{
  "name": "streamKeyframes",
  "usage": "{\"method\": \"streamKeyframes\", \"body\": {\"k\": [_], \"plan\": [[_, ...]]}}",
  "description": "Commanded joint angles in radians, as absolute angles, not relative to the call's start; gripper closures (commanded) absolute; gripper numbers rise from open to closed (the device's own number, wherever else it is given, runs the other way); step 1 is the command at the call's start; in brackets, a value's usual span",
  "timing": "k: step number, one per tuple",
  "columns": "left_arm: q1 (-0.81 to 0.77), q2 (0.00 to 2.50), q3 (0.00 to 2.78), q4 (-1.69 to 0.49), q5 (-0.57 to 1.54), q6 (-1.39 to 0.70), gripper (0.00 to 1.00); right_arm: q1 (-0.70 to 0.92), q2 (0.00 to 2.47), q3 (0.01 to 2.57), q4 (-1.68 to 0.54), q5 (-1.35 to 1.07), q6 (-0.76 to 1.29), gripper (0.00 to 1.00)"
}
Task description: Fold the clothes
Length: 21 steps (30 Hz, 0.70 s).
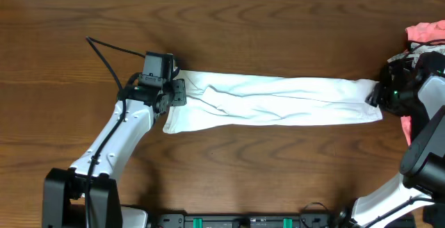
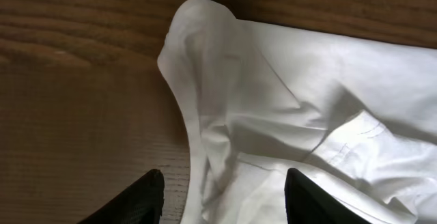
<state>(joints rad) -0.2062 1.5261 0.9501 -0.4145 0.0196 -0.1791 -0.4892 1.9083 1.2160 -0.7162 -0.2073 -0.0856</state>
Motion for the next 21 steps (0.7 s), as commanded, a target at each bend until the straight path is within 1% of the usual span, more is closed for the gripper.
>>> {"method": "streamKeyframes", "body": {"k": [1,2,3,5,10,12,13,16,18,19,20,21], "plan": [[-0.201,1.522,0.952,-0.421,0.019,-0.165,0.43,-0.490,1.917,1.214,-0.699,-0.206,-0.087,0.41],[-0.201,1.522,0.952,-0.422,0.019,-0.165,0.43,-0.490,1.917,1.204,-0.684,-0.206,-0.087,0.37],[-0.201,1.522,0.952,-0.422,0.019,-0.165,0.43,-0.490,1.917,1.192,-0.668,-0.207,-0.082,0.31],[-0.201,1.522,0.952,-0.422,0.019,-0.165,0.43,-0.490,1.917,1.161,-0.634,-0.223,-0.080,0.27],[-0.201,1.522,0.952,-0.421,0.019,-0.165,0.43,-0.490,1.917,1.087,-0.545,-0.316,-0.080,0.27],[-0.201,1.522,0.952,-0.421,0.019,-0.165,0.42,-0.490,1.917,1.068,-0.524,-0.346,-0.081,0.30],[-0.201,1.522,0.952,-0.421,0.019,-0.165,0.42,-0.490,1.917,1.062,-0.518,-0.366,-0.084,0.34],[-0.201,1.522,0.952,-0.421,0.019,-0.165,0.42,-0.490,1.917,1.059,-0.517,-0.435,-0.099,0.51],[-0.201,1.522,0.952,-0.421,0.019,-0.165,0.42,-0.490,1.917,1.059,-0.524,-0.485,-0.125,0.59],[-0.201,1.522,0.952,-0.421,0.019,-0.165,0.42,-0.490,1.917,1.059,-0.525,-0.502,-0.132,0.65],[-0.201,1.522,0.952,-0.421,0.019,-0.165,0.42,-0.490,1.917,1.059,-0.525,-0.510,-0.133,0.75],[-0.201,1.522,0.952,-0.421,0.019,-0.165,0.42,-0.490,1.917,1.059,-0.525,-0.518,-0.133,0.95]]}}
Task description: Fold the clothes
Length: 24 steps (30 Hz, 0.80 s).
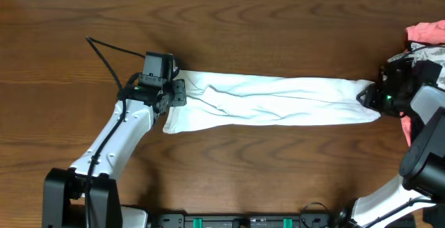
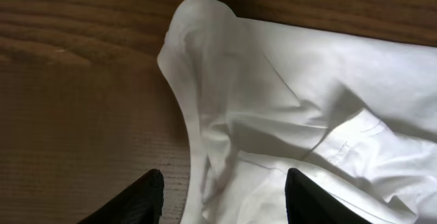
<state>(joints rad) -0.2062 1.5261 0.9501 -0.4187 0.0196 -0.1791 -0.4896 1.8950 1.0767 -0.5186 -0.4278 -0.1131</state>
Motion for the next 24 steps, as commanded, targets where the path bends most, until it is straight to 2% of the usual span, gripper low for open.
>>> {"method": "streamKeyframes", "body": {"k": [1,13,24], "plan": [[-0.201,1.522,0.952,-0.421,0.019,-0.165,0.42,-0.490,1.917,1.060,-0.525,-0.523,-0.132,0.98],[-0.201,1.522,0.952,-0.406,0.019,-0.166,0.42,-0.456,1.856,1.228,-0.687,-0.527,-0.141,0.99],[-0.201,1.522,0.952,-0.390,0.018,-0.166,0.42,-0.173,1.834,1.398,-0.891,-0.330,-0.212,0.99]]}}
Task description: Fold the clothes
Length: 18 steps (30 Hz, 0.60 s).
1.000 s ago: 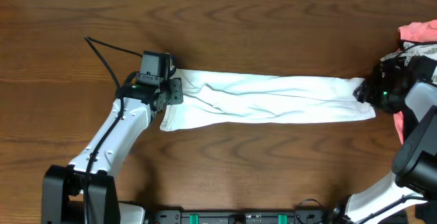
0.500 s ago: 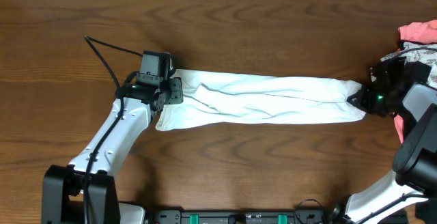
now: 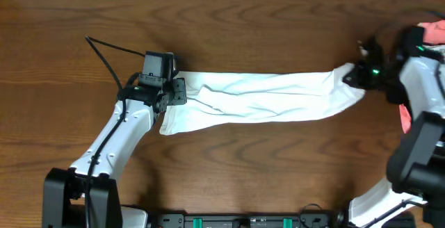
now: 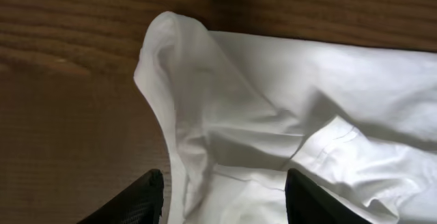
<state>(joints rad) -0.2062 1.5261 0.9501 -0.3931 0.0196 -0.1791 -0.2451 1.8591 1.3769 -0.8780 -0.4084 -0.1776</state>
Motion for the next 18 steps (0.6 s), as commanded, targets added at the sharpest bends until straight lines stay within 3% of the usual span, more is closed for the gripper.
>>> {"method": "streamKeyframes", "body": {"k": [1,18], "plan": [[-0.201,1.522,0.952,-0.387,0.017,-0.165,0.42,-0.144,1.834,1.399,-0.894,-0.320,-0.211,0.99],[-0.201,1.522,0.952,-0.364,0.015,-0.165,0.42,0.278,1.835,1.398,-0.887,-0.220,-0.202,0.99]]}}
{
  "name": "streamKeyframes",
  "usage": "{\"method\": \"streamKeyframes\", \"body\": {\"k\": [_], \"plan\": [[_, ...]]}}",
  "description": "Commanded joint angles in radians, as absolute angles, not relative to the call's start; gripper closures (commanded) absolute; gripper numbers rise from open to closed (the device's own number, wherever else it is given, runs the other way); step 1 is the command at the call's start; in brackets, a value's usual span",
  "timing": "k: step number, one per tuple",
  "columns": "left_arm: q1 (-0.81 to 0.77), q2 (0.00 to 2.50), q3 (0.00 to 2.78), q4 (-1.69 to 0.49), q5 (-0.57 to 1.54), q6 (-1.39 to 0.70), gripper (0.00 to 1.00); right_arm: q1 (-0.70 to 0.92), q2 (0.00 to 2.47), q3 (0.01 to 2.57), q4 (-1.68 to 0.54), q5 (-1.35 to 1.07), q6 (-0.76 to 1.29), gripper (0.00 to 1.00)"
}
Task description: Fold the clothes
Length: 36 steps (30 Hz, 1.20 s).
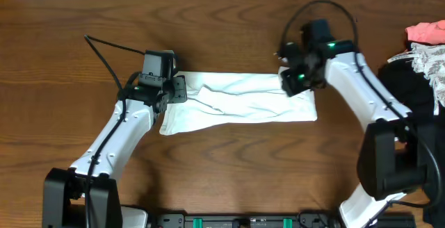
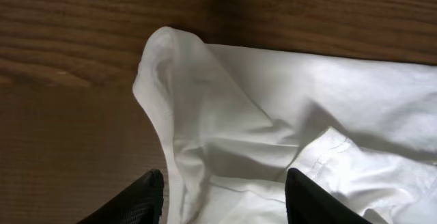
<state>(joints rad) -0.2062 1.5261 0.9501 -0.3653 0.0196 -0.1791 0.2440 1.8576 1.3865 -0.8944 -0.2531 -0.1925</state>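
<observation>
A white garment (image 1: 236, 106), folded into a long strip, lies across the middle of the wooden table (image 1: 222, 19). My left gripper (image 1: 177, 92) sits on its left end. In the left wrist view that gripper (image 2: 222, 183) is open, its black fingers (image 2: 147, 197) wide apart with the rumpled white cloth (image 2: 273, 115) lying between them. My right gripper (image 1: 292, 82) is over the strip right of its middle, shut on the garment's right end, which is doubled back leftward. The fold edge lies just right of it.
A pile of other clothes lies at the right edge: a pink piece (image 1: 424, 32) and a black and white lacy piece (image 1: 417, 68). The left arm's black cable (image 1: 104, 54) loops over the table at the left.
My right gripper has moved well to the left with the garment's right end, from near the right side to just right of the strip's middle. The strip now looks much shorter. The left gripper stayed put.
At first the strip lay at full length, my right gripper at its far right end and my left gripper open on the left end. The right end then sat slightly further left, then left and toward the back. Now it is doubled back over the strip.
</observation>
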Motion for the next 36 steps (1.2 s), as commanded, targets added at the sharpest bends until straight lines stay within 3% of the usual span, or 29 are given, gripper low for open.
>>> {"method": "streamKeyframes", "body": {"k": [1,8,9,10,11,14,18,24,30,36], "plan": [[-0.201,1.522,0.952,-0.364,0.015,-0.165,0.42,0.291,1.835,1.398,-0.879,-0.219,-0.195,0.99],[-0.201,1.522,0.952,-0.364,0.015,-0.165,0.42,0.335,1.835,1.391,-0.826,-0.213,-0.142,0.99],[-0.201,1.522,0.952,-0.364,0.015,-0.165,0.42,0.336,1.835,1.391,-0.825,-0.213,-0.142,0.92],[-0.201,1.522,0.952,-0.364,0.015,-0.165,0.42,0.336,1.835,1.391,-0.825,-0.213,-0.142,0.74],[-0.201,1.522,0.952,-0.364,0.015,-0.165,0.42,0.336,1.835,1.391,-0.826,-0.213,-0.142,0.62],[-0.201,1.522,0.952,-0.364,0.015,-0.165,0.42,0.336,1.835,1.391,-0.830,-0.215,-0.127,0.45],[-0.201,1.522,0.952,-0.364,0.015,-0.165,0.42,0.336,1.835,1.391,-0.832,-0.290,-0.128,0.35],[-0.201,1.522,0.952,-0.368,0.015,-0.165,0.42,0.332,1.835,1.391,-0.820,-0.311,-0.128,0.37],[-0.201,1.522,0.952,-0.377,0.015,-0.165,0.42,0.341,1.835,1.370,-0.781,-0.295,-0.115,0.59],[-0.201,1.522,0.952,-0.387,0.015,-0.165,0.42,0.355,1.835,1.247,-0.610,-0.295,-0.053,0.68]]}}
